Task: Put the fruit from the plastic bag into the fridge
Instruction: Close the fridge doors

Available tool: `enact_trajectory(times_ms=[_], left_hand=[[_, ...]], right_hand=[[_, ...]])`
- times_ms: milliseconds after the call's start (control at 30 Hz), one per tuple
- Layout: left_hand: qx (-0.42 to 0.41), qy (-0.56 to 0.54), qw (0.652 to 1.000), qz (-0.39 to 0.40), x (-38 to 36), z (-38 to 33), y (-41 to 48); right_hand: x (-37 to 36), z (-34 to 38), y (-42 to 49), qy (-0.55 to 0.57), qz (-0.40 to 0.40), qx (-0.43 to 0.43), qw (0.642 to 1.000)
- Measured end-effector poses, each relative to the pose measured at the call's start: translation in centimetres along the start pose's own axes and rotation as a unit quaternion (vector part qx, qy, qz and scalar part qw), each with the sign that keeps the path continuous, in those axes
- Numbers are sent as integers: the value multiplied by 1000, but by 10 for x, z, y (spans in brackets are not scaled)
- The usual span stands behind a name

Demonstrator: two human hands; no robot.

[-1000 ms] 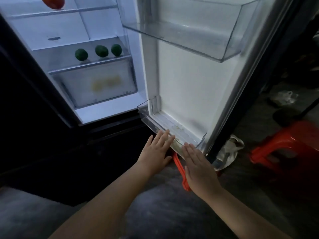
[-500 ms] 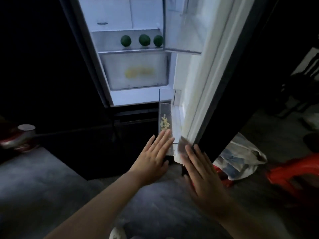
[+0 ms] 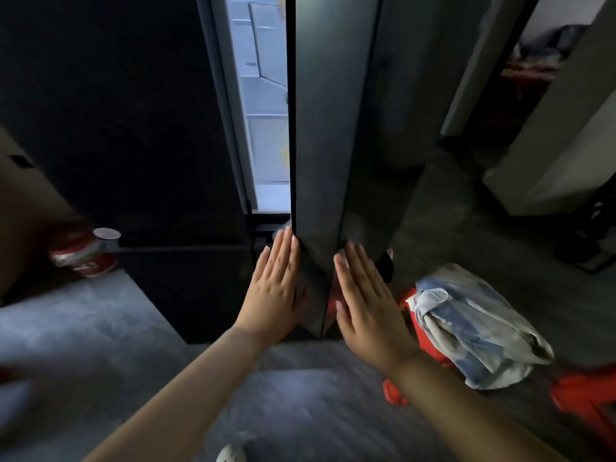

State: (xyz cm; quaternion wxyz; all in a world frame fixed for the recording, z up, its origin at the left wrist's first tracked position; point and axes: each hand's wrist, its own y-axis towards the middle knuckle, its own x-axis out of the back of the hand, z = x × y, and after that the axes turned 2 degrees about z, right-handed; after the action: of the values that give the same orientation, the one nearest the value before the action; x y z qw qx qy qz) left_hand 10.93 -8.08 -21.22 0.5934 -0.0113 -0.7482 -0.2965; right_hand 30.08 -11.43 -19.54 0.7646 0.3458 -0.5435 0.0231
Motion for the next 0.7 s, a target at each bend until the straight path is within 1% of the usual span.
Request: enact_trajectory(times_ms=[133, 200, 267, 333, 400, 467, 600, 700], left_hand=[[49, 41, 997, 30, 20, 29, 9], [44, 53, 998, 9, 31, 37, 12], [-9, 56, 997, -53, 46, 40, 18], [-73, 62, 988, -122, 63, 42, 32], [-101, 78, 982, -141, 79, 43, 51], [-87, 122, 982, -119, 85, 50, 71], [-23, 217, 974, -64, 77, 81, 100], [-25, 267, 962, -52, 70, 102, 110]], right_hand=[[-13, 13, 32, 10, 31, 13, 999], [-15, 14, 49, 4, 29, 18, 999], [-12, 11, 68, -1, 3, 16, 1000], [-10, 5, 92, -10, -24, -2, 1000], [-8, 2, 119, -30, -27, -29, 999], [-10, -1, 143, -58, -19, -34, 998], [-19, -8, 181, -101, 4, -16, 995], [-32, -11, 206, -128, 18, -19, 991]])
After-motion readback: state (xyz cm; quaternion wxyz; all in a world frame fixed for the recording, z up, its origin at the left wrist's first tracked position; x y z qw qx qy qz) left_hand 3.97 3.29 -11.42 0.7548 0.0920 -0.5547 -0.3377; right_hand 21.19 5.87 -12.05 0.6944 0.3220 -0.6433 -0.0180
